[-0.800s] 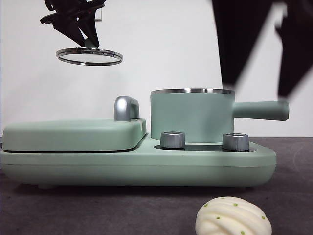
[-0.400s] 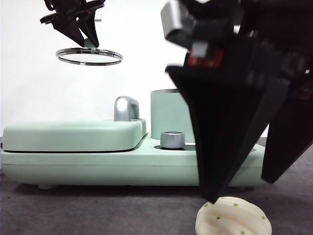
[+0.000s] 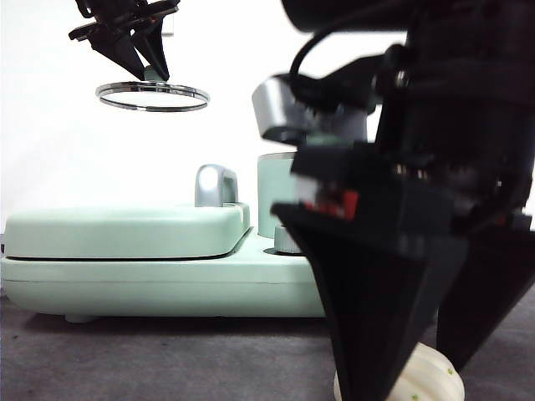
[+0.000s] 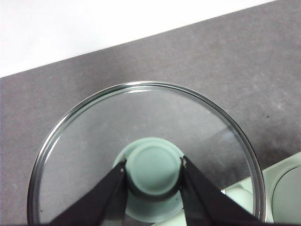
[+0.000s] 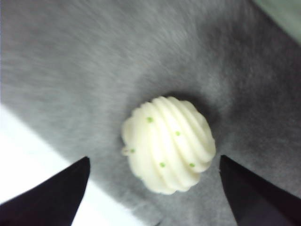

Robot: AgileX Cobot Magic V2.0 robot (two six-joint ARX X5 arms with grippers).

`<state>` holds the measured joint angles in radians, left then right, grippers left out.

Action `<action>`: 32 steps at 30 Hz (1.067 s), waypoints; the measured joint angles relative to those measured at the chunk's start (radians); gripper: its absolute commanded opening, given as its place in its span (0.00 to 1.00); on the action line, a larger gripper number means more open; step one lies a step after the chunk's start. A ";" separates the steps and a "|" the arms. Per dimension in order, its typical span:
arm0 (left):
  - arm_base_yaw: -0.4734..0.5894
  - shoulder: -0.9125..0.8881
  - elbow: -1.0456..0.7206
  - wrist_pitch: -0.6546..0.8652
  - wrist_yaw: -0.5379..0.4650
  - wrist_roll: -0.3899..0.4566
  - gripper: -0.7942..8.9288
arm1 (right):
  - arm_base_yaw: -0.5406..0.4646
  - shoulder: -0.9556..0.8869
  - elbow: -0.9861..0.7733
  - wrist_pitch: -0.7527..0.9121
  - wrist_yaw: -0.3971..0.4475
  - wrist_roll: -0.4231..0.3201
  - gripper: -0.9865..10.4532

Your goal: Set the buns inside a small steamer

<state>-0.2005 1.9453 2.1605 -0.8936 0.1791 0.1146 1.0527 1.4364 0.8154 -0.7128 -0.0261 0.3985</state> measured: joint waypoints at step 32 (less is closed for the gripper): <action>0.000 0.000 0.000 0.000 0.000 -0.006 0.13 | -0.238 -0.016 0.677 -0.422 -0.001 -0.129 0.27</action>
<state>-0.2005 1.9453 2.1605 -0.8940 0.1791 0.1085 0.8143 1.4200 1.4925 -1.1347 -0.0269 0.2691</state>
